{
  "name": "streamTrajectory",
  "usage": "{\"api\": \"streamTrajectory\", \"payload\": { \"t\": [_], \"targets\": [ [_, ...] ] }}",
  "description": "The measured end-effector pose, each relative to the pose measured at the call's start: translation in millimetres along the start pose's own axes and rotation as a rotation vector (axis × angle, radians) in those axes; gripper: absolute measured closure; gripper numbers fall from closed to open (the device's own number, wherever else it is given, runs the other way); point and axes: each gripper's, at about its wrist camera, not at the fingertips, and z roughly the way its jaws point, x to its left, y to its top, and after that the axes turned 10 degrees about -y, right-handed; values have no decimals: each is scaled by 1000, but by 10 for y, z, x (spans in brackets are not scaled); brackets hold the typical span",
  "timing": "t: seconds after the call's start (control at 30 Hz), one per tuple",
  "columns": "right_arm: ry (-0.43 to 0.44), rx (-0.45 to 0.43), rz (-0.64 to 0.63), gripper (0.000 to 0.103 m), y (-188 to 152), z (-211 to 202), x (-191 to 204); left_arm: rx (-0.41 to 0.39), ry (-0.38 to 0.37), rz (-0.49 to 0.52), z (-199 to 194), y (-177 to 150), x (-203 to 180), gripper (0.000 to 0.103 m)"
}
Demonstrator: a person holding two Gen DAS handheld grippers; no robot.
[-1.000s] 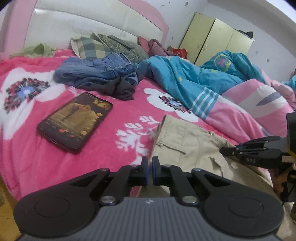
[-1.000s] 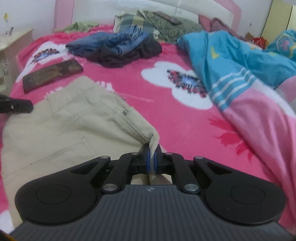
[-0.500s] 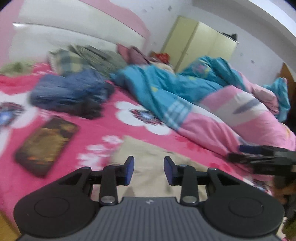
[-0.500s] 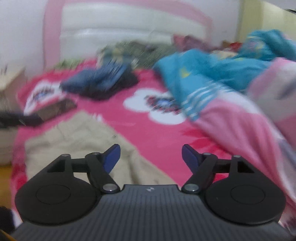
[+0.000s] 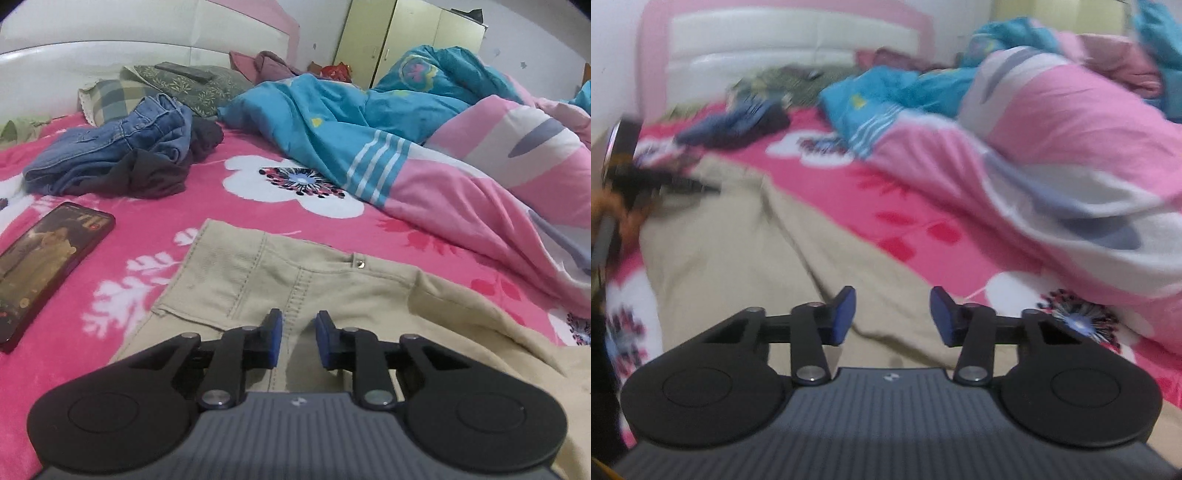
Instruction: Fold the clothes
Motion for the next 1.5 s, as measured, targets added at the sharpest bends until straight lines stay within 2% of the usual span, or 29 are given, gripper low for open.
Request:
{"api": "streamTrajectory", "payload": {
  "t": [0.1,0.23,0.27,0.3,0.33,0.37,0.57,0.83,0.97,1.03,1.1,1.17,1.23,1.3,1.4,1.43,1.5],
  "targets": [
    [58,-4,-105,63,-12,238,146,0,11,15,13,-2,-11,81],
    [153,51,-265,63,-80,517,377,-1,27,36,33,-8,-30,83],
    [155,63,-302,66,-96,571,442,-1,31,42,38,-10,-34,83],
    [124,62,-334,74,-104,609,498,-1,35,47,43,-11,-39,83],
    [90,61,-345,97,-97,643,524,-1,39,53,48,-13,-44,83],
    [73,59,-320,102,-68,651,501,-1,41,54,49,-12,-45,83],
    [5,-19,-52,103,155,577,6,11,51,57,48,18,-67,84],
    [-37,82,24,103,171,1038,-247,28,62,72,73,44,-84,84],
    [-142,169,-7,103,12,1323,-268,24,62,88,84,22,-79,84],
    [-173,213,44,103,-113,1452,-399,22,59,100,80,13,-83,84],
    [-164,177,114,103,-130,1354,-539,20,54,113,75,7,-88,85],
    [-236,119,151,102,-70,1133,-694,17,33,111,42,23,-73,83],
    [-279,30,205,102,-37,721,-897,-3,23,107,-53,49,-83,70],
    [-323,-45,215,101,-48,256,-1024,-29,22,118,-161,73,-129,70],
    [-338,-111,193,86,-182,-372,-1020,-53,-6,159,-255,117,-336,70],
    [-333,-120,182,77,-239,-526,-994,-52,-25,170,-243,133,-431,70],
    [-299,-102,151,73,-369,-659,-902,-31,-63,195,-151,153,-647,70]
  ]
}}
